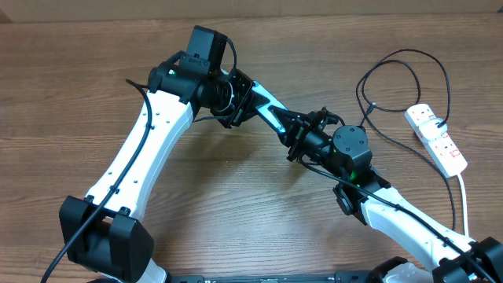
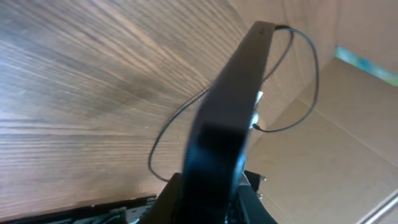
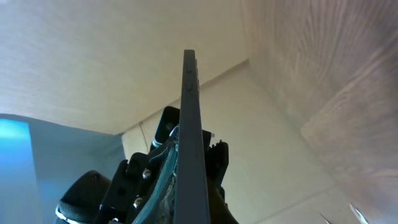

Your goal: Plug charger to phone and switch on socket

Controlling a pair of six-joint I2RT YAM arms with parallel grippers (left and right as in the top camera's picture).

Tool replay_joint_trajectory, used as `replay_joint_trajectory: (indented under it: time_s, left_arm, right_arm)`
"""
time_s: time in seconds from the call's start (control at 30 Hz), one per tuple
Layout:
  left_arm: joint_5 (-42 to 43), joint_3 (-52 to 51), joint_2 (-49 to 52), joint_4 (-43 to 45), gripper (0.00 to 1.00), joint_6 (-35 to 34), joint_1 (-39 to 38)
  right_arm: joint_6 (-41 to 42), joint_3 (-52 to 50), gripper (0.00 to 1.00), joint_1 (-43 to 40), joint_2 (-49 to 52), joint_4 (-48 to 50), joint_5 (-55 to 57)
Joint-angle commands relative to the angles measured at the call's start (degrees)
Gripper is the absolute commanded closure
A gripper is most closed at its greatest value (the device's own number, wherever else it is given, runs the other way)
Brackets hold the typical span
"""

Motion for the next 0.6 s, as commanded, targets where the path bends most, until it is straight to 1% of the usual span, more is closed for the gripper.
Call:
replay_joint_trajectory:
  time_s: [0.0,0.17,0.27,0.4,0.57]
  left_arm:
    - [4.1,0.2,0.4,4.0,0.96,-4.8,-0.8]
    - [9.8,0.2,0.4,7.0,0.96,-4.8,-0.7]
    - [13.3,0.2,0.4,10.4,0.96,-4.8,-0.6]
    - [15.1,0.2,0.4,14.8,0.96,-4.8,-0.7]
    - [16.6,0.2,0.4,15.5,0.96,-4.8,-0.7]
  right_arm:
    - [7.9,0.7,0.96,2.1,-0.6,3.1,-7.1]
    - [7.9,0.7,0.96,2.1,-0.5,10.2,-5.9]
    - [7.9,0.7,0.96,2.1,-0.5,10.3,-5.6]
    - [7.9,0.7,0.96,2.1,-0.6,11.8,-6.6]
    - [7.9,0.7,0.96,2.1,-0.6,12.7,-6.5]
